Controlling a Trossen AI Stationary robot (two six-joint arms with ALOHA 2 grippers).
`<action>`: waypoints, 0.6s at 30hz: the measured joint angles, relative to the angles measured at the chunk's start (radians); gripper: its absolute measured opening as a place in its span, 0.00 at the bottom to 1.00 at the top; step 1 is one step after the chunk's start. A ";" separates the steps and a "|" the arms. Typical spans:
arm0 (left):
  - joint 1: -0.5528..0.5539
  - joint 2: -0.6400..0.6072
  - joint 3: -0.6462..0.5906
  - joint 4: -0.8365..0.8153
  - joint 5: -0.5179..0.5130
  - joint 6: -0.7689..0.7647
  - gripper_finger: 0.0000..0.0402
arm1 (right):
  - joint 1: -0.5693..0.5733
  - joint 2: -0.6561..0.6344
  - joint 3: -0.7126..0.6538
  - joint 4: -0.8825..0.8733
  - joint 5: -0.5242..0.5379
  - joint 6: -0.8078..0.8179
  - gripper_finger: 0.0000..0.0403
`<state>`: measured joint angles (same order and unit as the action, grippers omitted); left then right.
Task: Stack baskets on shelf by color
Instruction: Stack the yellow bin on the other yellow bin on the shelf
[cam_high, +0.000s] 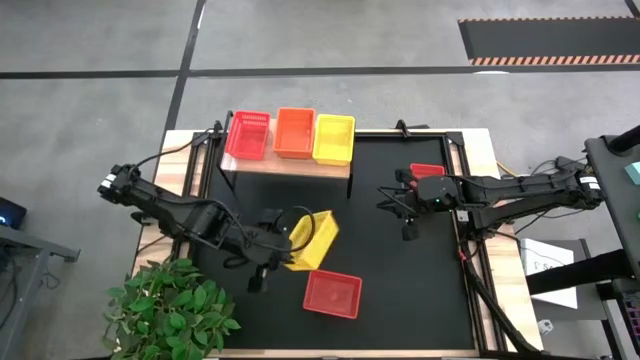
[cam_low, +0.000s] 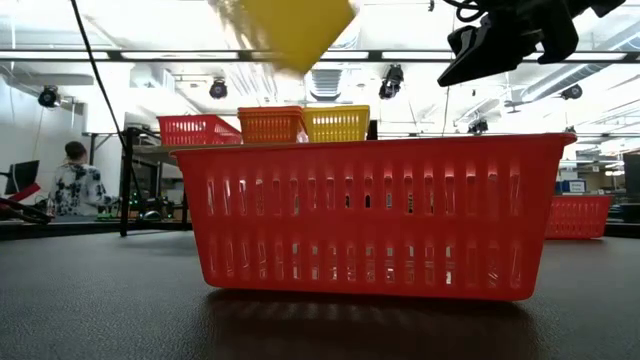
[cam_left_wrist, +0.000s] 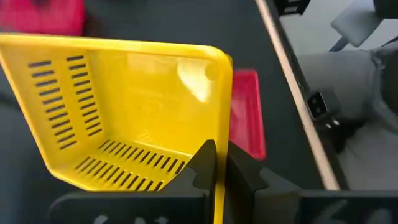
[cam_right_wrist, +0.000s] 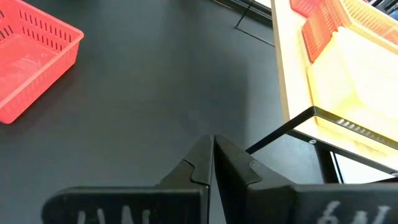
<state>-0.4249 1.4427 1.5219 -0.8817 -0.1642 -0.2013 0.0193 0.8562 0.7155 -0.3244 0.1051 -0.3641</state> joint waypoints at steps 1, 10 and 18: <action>0.001 0.008 0.020 0.011 -0.011 0.052 0.00 | 0.000 0.000 0.000 -0.001 0.000 0.000 0.02; 0.083 0.130 0.274 0.021 -0.112 0.406 0.00 | 0.000 -0.004 0.000 -0.041 -0.001 0.026 0.02; 0.293 0.238 0.440 -0.124 -0.125 0.591 0.00 | 0.000 -0.081 -0.012 -0.146 -0.001 0.162 0.02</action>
<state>-0.1321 1.6809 1.9619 -1.0055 -0.2894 0.3893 0.0193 0.7751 0.7037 -0.4705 0.1043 -0.2024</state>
